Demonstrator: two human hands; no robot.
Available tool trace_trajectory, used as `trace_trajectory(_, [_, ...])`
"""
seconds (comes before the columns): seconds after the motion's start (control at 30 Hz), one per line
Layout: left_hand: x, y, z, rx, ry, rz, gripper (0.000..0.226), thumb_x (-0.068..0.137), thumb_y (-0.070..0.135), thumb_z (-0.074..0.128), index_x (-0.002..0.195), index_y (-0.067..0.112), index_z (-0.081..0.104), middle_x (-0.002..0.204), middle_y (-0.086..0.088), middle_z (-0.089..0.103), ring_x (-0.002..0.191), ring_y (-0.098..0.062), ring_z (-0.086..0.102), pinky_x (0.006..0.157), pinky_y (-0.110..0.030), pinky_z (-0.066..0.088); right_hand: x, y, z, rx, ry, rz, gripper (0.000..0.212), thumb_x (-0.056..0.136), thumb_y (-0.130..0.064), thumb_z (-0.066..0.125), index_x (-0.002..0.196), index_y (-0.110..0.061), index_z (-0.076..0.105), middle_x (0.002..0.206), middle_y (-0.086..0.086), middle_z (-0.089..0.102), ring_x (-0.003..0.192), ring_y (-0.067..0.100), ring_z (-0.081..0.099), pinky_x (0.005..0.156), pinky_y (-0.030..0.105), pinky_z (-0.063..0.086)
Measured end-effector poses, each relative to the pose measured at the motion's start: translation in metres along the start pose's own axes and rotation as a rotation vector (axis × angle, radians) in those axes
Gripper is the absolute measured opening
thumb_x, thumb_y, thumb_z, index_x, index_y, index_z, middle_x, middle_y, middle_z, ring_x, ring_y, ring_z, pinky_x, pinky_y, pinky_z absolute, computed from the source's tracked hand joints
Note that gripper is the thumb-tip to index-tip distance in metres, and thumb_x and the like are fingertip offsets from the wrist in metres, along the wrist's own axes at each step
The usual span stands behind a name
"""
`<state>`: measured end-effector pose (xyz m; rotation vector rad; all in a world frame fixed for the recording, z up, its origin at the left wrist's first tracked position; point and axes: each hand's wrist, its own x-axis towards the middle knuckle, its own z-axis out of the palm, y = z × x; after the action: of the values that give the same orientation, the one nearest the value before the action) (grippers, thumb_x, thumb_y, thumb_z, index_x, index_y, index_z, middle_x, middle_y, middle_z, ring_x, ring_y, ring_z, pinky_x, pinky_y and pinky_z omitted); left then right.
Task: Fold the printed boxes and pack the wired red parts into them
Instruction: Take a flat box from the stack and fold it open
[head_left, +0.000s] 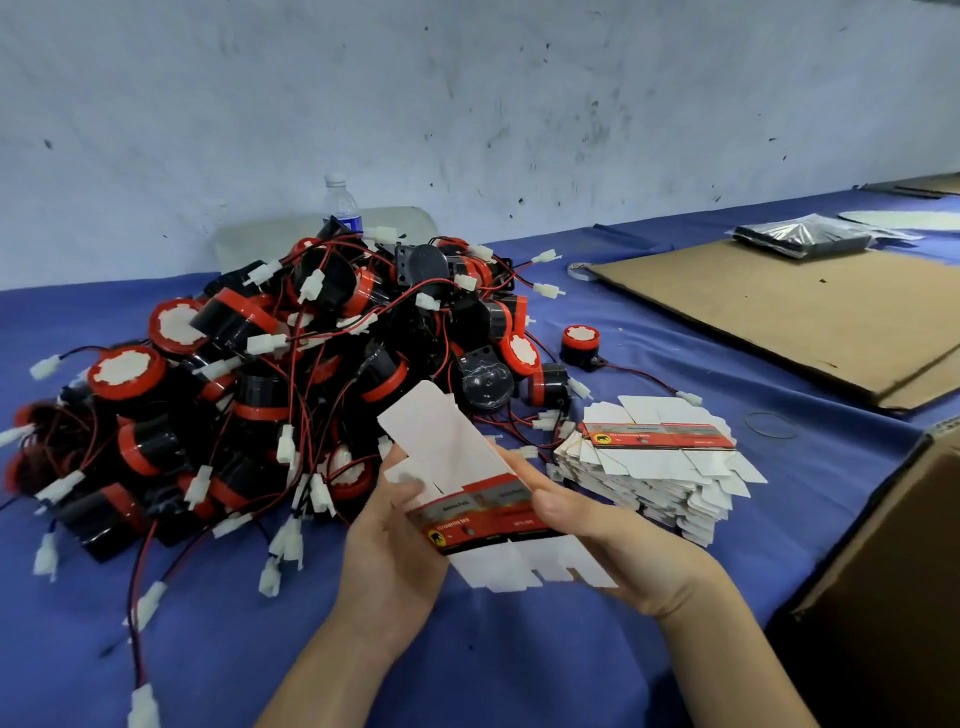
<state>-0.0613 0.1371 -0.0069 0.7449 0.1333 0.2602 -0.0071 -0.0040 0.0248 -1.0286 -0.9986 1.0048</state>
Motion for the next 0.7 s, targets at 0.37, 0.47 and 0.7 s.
trace_trajectory(0.37, [0.001, -0.005, -0.001, 0.157, -0.032, -0.006, 0.07, 0.069, 0.008, 0.061, 0.133, 0.034, 0.052, 0.113, -0.008, 0.071, 0.096, -0.022, 0.071, 0.075, -0.036, 0.059, 0.0, 0.018, -0.017, -0.264, 0.111, 0.102, 0.1, 0.071, -0.06, 0.075, 0.147, -0.051, 0.011, 0.15, 0.006, 0.038, 0.139, 0.026, 0.035, 0.114, 0.058, 0.023])
trace_trajectory(0.47, [-0.001, -0.002, 0.001, 0.141, -0.057, -0.039, 0.062, 0.069, 0.022, 0.061, 0.13, 0.025, 0.058, 0.112, -0.02, 0.068, 0.085, -0.031, 0.07, 0.079, -0.044, 0.051, 0.002, 0.011, -0.012, -0.229, 0.131, 0.133, 0.11, 0.06, -0.068, 0.077, 0.146, -0.055, 0.008, 0.148, 0.007, 0.04, 0.136, 0.021, 0.041, 0.113, 0.047, 0.032])
trace_trajectory(0.7, [-0.001, -0.005, 0.0, 0.1, 0.018, -0.07, 0.06, 0.077, 0.025, 0.055, 0.135, 0.013, 0.053, 0.134, -0.022, 0.055, 0.123, -0.037, 0.052, 0.092, -0.046, 0.047, -0.002, -0.015, 0.002, -0.339, 0.253, 0.234, 0.085, 0.073, -0.038, 0.066, 0.142, -0.054, 0.018, 0.119, -0.002, 0.06, 0.111, 0.011, 0.059, 0.091, 0.02, 0.046])
